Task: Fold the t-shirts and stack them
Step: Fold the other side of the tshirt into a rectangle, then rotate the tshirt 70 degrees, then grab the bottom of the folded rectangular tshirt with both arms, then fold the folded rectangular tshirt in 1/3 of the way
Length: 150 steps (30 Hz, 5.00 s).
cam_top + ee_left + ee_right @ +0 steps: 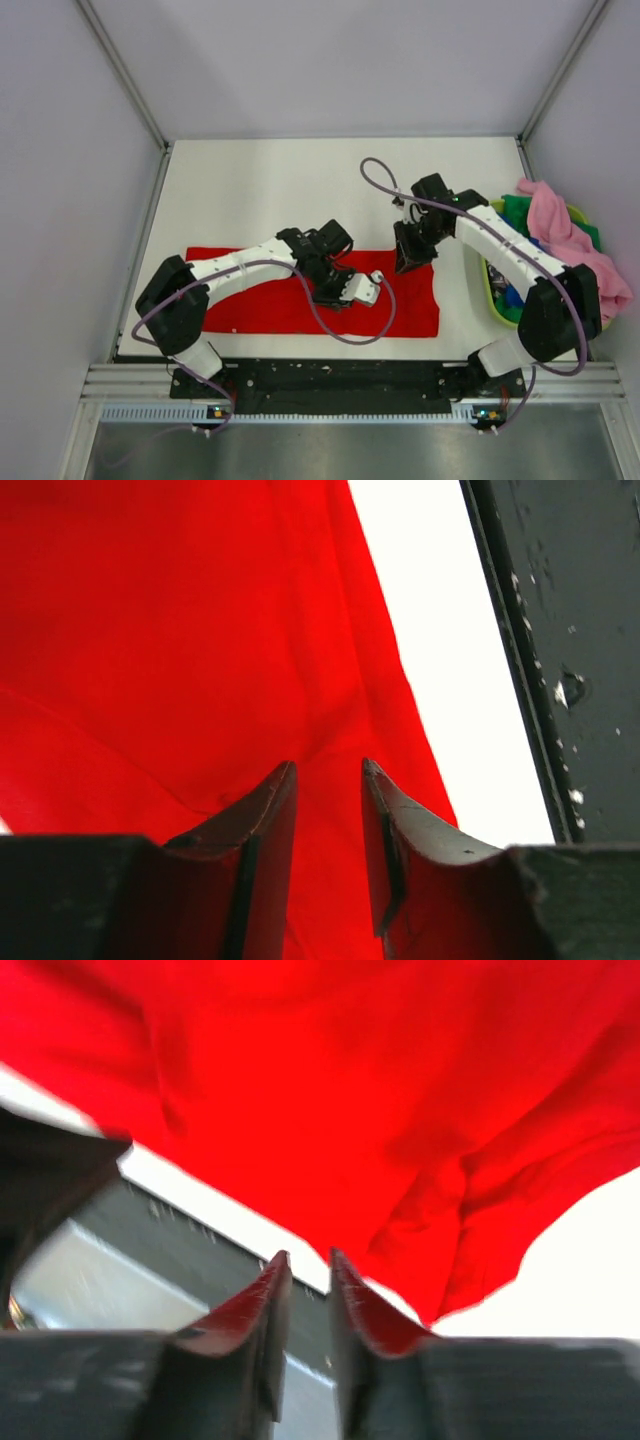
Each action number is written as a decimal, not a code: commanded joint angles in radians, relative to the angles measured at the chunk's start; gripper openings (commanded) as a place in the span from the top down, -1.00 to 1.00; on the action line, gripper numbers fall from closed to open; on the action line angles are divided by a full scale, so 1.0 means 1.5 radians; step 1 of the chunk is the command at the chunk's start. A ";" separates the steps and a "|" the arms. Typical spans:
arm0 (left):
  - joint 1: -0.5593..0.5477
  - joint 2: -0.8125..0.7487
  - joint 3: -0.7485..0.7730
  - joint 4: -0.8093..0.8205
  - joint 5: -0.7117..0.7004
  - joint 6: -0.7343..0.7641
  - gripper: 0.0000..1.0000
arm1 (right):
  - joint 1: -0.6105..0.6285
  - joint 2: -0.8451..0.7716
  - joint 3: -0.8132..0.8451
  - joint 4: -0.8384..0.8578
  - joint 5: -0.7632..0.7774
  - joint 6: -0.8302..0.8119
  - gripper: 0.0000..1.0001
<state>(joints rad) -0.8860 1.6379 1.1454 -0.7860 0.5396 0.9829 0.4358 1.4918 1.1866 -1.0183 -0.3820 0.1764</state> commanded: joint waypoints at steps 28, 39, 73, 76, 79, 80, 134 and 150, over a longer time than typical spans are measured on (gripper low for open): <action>0.522 -0.091 -0.150 0.239 -0.383 -0.171 0.38 | -0.164 0.476 0.448 0.263 0.221 0.063 1.00; 0.572 -0.126 -0.144 0.218 -0.303 -0.150 0.34 | -0.164 0.193 0.097 0.305 0.288 0.091 0.92; 0.273 -0.272 -0.206 -0.028 -0.011 0.000 0.01 | -0.130 0.127 0.137 0.625 -0.195 -0.242 -0.25; 0.273 -0.257 -0.225 -0.040 -0.010 0.086 -0.01 | -0.064 -0.016 -0.079 0.718 -0.279 -0.347 -0.25; 0.272 -0.260 -0.252 -0.060 -0.028 0.168 -0.03 | 0.051 -0.137 -0.233 0.681 -0.277 -0.551 -0.33; 0.271 -0.264 -0.261 -0.066 -0.034 0.186 -0.04 | 0.094 -0.157 -0.256 0.614 -0.260 -0.626 -0.36; 0.231 0.133 0.288 0.047 -0.297 -0.209 1.00 | 0.004 0.029 -0.136 0.611 -0.007 -0.403 1.00; 0.245 0.370 0.540 0.075 -0.343 -0.205 1.00 | -0.061 0.201 -0.015 0.653 0.076 -0.370 1.00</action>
<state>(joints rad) -0.5098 2.1639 1.8866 -0.6998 0.0422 0.6655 0.3515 1.7596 1.0817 -0.0498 -0.2939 -0.3870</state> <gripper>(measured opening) 0.018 0.011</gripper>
